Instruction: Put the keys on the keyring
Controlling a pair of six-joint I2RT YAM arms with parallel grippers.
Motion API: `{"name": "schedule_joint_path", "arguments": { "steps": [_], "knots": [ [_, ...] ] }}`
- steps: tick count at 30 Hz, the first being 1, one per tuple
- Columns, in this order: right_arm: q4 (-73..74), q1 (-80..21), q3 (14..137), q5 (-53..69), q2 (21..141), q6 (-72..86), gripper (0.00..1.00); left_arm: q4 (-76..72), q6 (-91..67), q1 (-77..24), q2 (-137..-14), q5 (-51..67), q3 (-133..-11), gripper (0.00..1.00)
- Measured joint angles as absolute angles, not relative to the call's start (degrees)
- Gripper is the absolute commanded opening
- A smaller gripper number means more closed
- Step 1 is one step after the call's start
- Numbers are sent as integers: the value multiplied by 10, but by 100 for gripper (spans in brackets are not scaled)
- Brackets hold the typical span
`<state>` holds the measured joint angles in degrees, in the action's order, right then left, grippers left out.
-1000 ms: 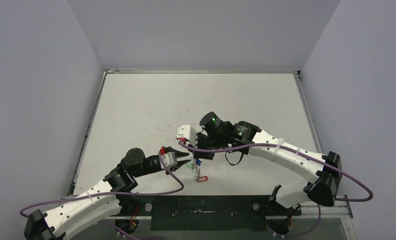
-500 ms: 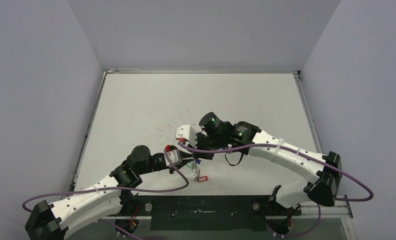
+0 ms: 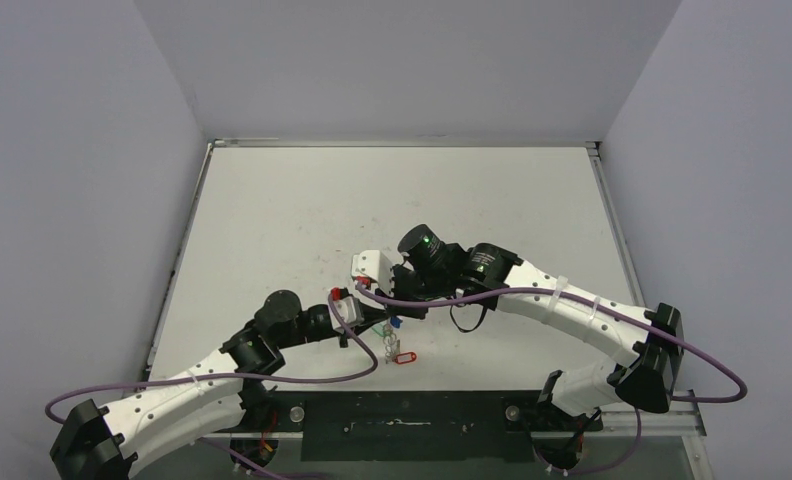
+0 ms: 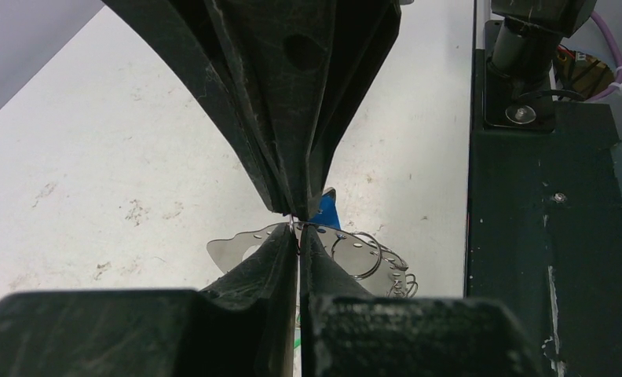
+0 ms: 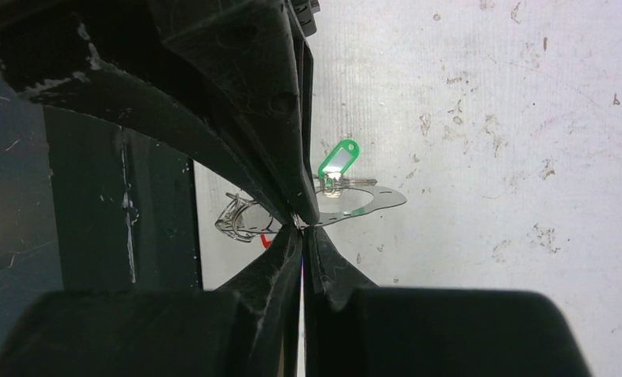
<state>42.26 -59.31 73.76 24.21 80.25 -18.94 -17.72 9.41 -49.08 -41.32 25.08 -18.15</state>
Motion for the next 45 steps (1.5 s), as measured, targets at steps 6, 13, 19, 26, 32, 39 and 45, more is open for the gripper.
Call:
{"name": "schedule_joint_path", "arguments": {
  "steps": [6,13,19,26,32,39,45],
  "knots": [
    [393,-584,720,252,794,-189,37,-193,89,-491,-406,242,-171,0],
    [323,-521,661,338,737,-176,50,-269,69,-491,-384,229,-121,0],
    [252,-483,608,413,677,-168,51,-349,56,-491,-371,225,-85,0],
    [226,-483,580,468,671,-170,48,-414,51,-491,-360,232,-72,0],
    [224,-483,580,486,686,-174,42,-431,51,-491,-352,237,-72,0],
    [221,-482,571,489,711,-173,19,-434,51,-491,-352,242,-72,0],
    [217,-479,569,483,720,-170,4,-434,51,-491,-352,243,-72,0]
  ]
}}
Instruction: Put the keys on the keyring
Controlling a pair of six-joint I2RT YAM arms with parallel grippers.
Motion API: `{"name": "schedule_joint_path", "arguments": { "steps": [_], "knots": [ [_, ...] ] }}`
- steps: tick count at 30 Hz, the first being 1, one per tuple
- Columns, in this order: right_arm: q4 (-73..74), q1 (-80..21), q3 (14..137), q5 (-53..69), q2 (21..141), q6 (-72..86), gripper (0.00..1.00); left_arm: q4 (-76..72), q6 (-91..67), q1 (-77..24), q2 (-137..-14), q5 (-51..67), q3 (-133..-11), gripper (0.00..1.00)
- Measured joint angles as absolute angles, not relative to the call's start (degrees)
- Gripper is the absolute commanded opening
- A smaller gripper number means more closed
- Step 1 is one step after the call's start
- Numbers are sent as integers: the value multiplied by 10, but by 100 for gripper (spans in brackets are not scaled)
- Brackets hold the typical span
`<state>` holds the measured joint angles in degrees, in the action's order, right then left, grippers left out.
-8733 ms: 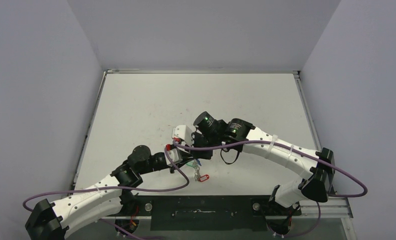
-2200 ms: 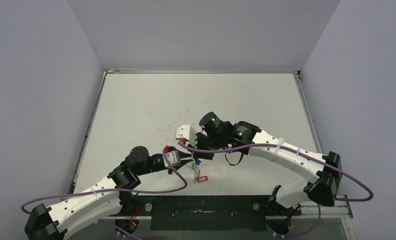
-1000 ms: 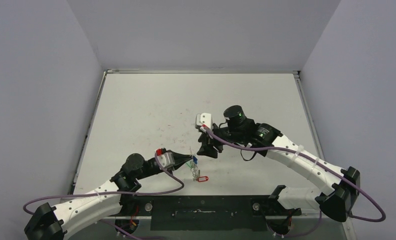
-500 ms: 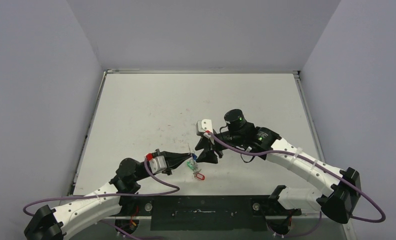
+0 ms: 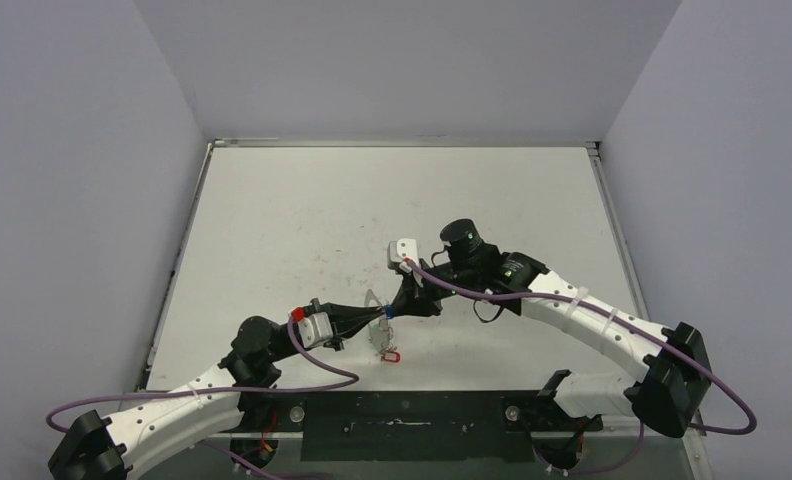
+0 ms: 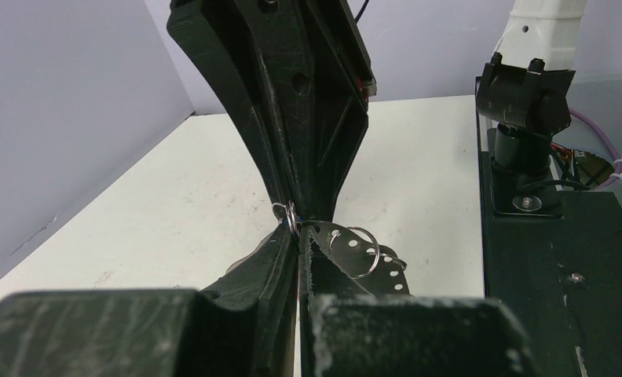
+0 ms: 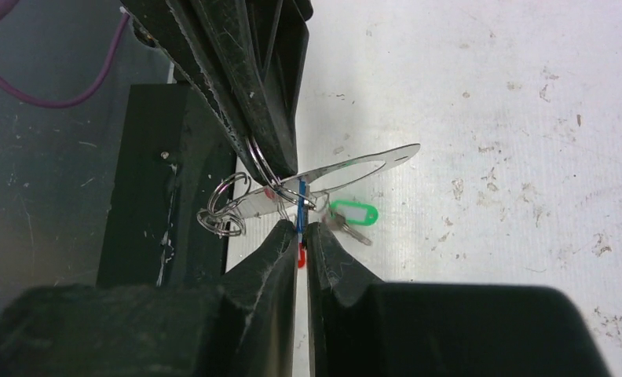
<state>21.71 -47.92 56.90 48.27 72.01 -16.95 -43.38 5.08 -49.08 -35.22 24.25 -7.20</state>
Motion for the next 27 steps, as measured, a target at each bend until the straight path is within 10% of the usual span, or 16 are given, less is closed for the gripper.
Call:
{"name": "schedule_joint_path", "arguments": {
  "steps": [27],
  "knots": [
    [193,-483,545,468,727,-161,0,-427,51,-491,-345,242,-69,0]
  ]
}}
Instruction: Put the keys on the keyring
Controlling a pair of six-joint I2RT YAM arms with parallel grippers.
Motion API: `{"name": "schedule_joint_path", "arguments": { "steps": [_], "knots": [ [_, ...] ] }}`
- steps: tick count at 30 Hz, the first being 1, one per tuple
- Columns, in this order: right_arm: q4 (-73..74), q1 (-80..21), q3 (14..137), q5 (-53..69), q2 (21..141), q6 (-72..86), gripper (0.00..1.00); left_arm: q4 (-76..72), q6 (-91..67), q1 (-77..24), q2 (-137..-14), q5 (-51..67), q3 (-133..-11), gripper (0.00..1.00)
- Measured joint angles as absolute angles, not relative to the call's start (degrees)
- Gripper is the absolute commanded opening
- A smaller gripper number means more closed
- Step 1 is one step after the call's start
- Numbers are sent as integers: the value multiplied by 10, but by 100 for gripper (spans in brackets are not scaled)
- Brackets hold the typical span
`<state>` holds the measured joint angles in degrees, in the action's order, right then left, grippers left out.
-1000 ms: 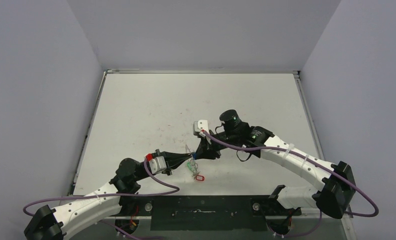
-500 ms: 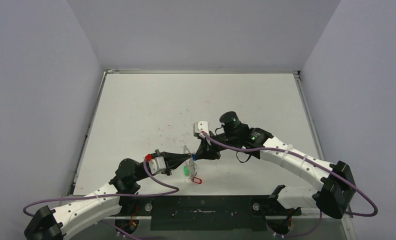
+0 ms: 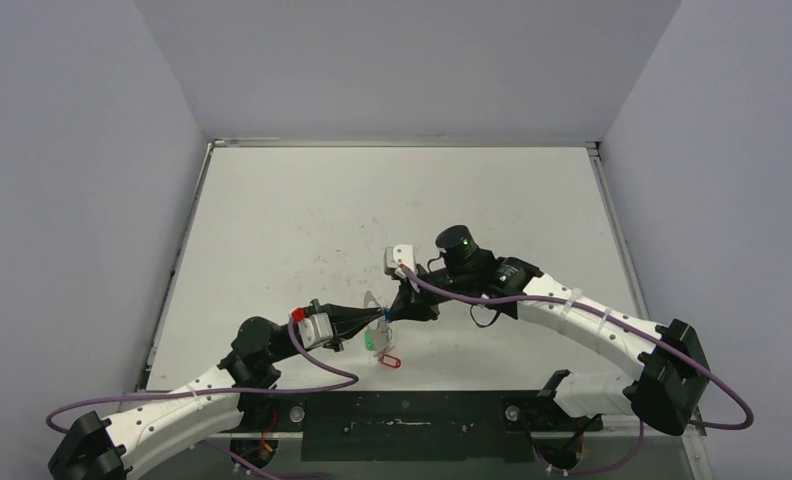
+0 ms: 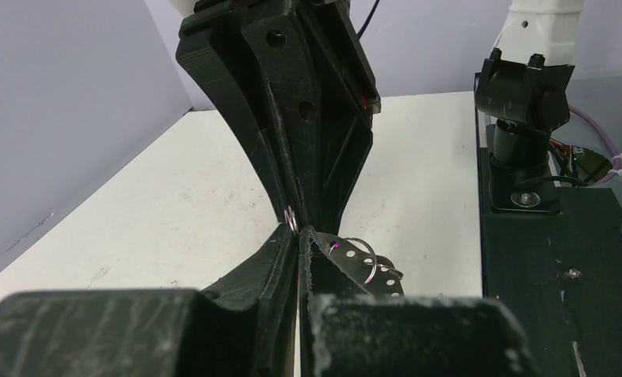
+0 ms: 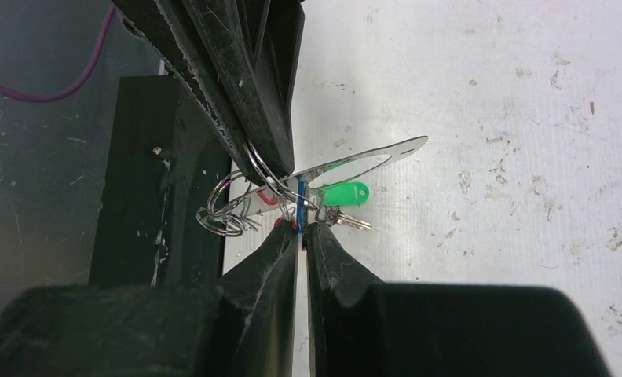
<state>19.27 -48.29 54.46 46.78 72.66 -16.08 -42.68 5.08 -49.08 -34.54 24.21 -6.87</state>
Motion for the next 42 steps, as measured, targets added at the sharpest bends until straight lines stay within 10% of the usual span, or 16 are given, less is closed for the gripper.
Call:
{"name": "schedule_joint_path", "arguments": {
  "steps": [7,12,17,42],
  "knots": [
    [197,-518,545,412,727,-176,3,-425,49,-491,-345,243,-69,0],
    [201,-527,545,377,726,-181,43,-416,47,-491,-341,243,-69,0],
    [207,-526,545,343,701,-186,57,-418,47,-491,-327,243,-69,0],
    [98,-510,517,482,676,-206,20,-425,34,-491,-321,264,-69,0]
  ]
}}
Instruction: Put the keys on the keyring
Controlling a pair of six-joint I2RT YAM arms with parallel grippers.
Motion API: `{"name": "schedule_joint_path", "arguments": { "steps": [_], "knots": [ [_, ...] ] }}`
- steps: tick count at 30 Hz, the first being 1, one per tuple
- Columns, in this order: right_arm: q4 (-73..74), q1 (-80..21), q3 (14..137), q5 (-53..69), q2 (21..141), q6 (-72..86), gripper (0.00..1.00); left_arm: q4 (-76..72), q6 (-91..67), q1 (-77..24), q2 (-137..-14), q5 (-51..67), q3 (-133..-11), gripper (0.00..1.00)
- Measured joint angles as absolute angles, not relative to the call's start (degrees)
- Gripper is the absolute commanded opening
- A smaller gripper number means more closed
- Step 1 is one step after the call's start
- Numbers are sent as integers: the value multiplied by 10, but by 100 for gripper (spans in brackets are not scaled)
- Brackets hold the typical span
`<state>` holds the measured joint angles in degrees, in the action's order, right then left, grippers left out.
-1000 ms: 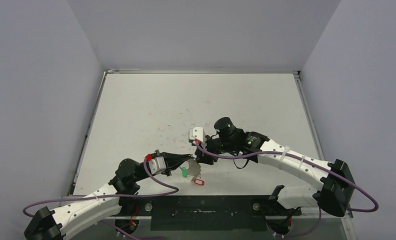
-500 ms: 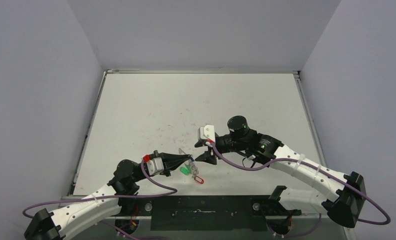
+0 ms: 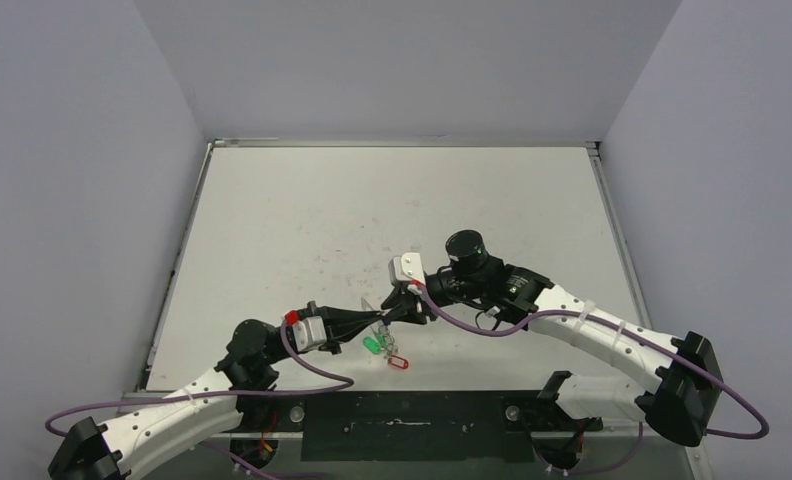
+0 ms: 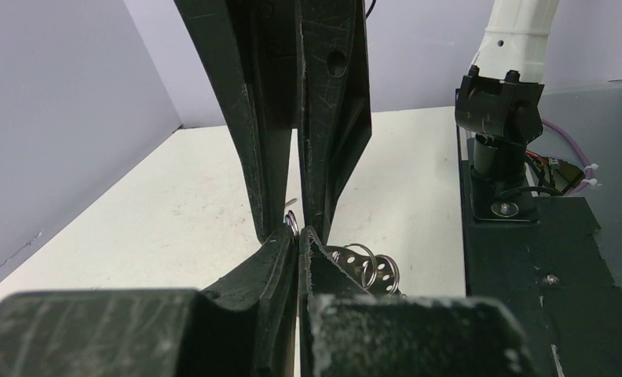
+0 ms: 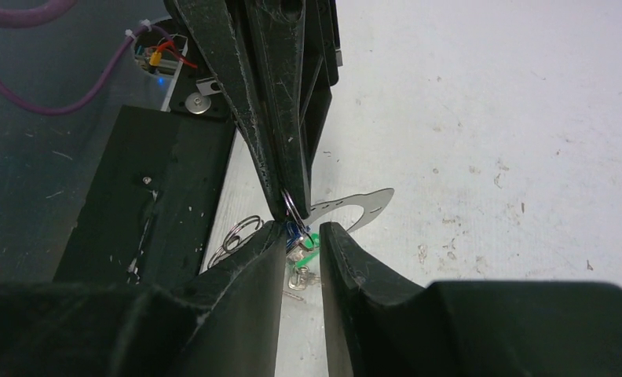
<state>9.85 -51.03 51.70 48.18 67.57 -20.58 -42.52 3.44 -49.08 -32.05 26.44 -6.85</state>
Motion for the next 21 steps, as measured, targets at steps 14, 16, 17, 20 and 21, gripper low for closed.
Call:
{"name": "schedule_joint_path", "arguments": {
  "steps": [14,16,17,20,21],
  "knots": [
    [89,-509,507,503,680,-197,0,-425,31,-490,-321,259,-64,0],
    [88,-509,506,502,680,-197,0,-425,30,-490,-320,259,-63,0],
    [88,-509,505,502,679,-197,0,-424,29,-490,-319,259,-62,0],
    [87,-510,506,492,678,-189,0,-416,27,-490,-309,257,-62,2],
    [88,-511,506,489,678,-188,0,-409,27,-490,-304,256,-62,5]
  ]
}}
